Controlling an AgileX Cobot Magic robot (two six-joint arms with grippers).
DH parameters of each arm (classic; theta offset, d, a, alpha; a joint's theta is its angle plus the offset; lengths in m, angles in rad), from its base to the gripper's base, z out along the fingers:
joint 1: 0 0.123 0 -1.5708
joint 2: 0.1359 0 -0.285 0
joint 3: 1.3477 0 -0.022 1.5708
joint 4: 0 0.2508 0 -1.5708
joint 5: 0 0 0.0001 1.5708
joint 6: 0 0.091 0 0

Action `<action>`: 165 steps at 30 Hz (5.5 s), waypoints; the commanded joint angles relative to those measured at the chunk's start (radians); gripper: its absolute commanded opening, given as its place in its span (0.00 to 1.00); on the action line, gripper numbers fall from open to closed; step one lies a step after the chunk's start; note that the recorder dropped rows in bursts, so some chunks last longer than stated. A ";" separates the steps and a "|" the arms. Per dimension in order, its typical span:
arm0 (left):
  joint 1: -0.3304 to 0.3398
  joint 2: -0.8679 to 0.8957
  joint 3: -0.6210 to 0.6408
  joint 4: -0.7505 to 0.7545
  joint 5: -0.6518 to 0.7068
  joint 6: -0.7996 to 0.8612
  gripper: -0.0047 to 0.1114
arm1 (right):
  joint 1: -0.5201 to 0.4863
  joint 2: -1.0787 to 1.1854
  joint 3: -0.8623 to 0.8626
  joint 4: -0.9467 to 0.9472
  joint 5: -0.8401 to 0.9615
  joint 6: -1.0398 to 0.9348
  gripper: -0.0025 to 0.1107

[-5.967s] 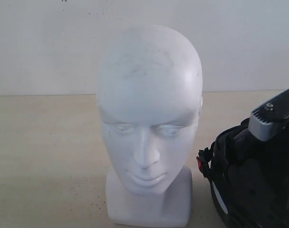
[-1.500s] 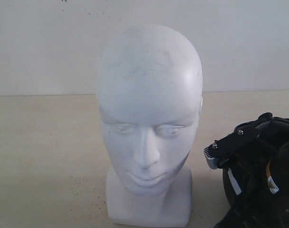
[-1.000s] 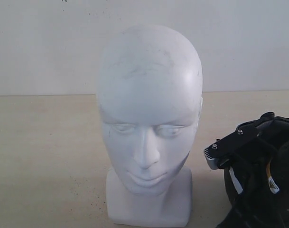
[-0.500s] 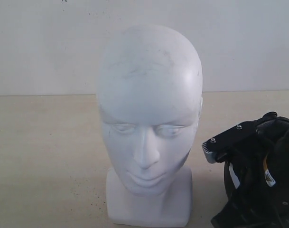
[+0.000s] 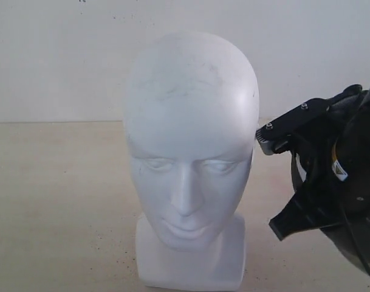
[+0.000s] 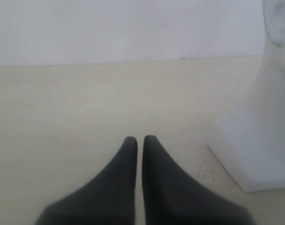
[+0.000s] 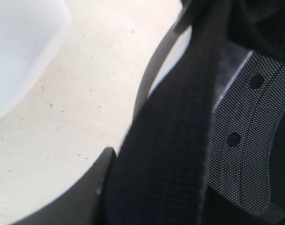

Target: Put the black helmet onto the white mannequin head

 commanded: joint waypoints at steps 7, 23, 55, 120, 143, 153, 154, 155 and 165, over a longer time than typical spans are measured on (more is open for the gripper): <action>0.003 -0.003 0.003 0.001 -0.002 0.000 0.08 | 0.000 -0.066 -0.032 -0.235 0.059 0.053 0.02; 0.003 -0.003 0.003 0.001 -0.002 0.000 0.08 | 0.000 -0.331 -0.106 -0.337 -0.108 0.239 0.02; 0.003 -0.003 0.003 0.001 -0.002 0.000 0.08 | 0.000 -0.381 -0.268 -0.375 -1.663 0.650 0.02; 0.003 -0.003 0.003 0.001 -0.379 0.000 0.08 | 0.262 -0.251 0.051 -0.100 -2.054 0.688 0.02; 0.003 -0.001 -0.054 0.082 -0.610 -0.274 0.08 | 0.257 -0.251 0.051 -0.040 -1.941 0.629 0.02; 0.003 0.159 -0.399 0.303 -0.428 -0.392 0.08 | 0.257 -0.251 0.051 -0.067 -1.930 0.622 0.02; 0.003 0.185 -0.431 0.303 -0.421 -0.392 0.08 | 0.257 -0.251 0.051 -0.067 -1.923 0.622 0.02; 0.003 0.219 -0.472 0.309 -0.414 -0.392 0.08 | 0.257 -0.251 0.051 -0.067 -1.916 0.620 0.02; -0.055 0.536 -0.846 0.315 -0.270 -0.392 0.08 | 0.257 -0.251 0.051 0.014 -1.815 0.526 0.02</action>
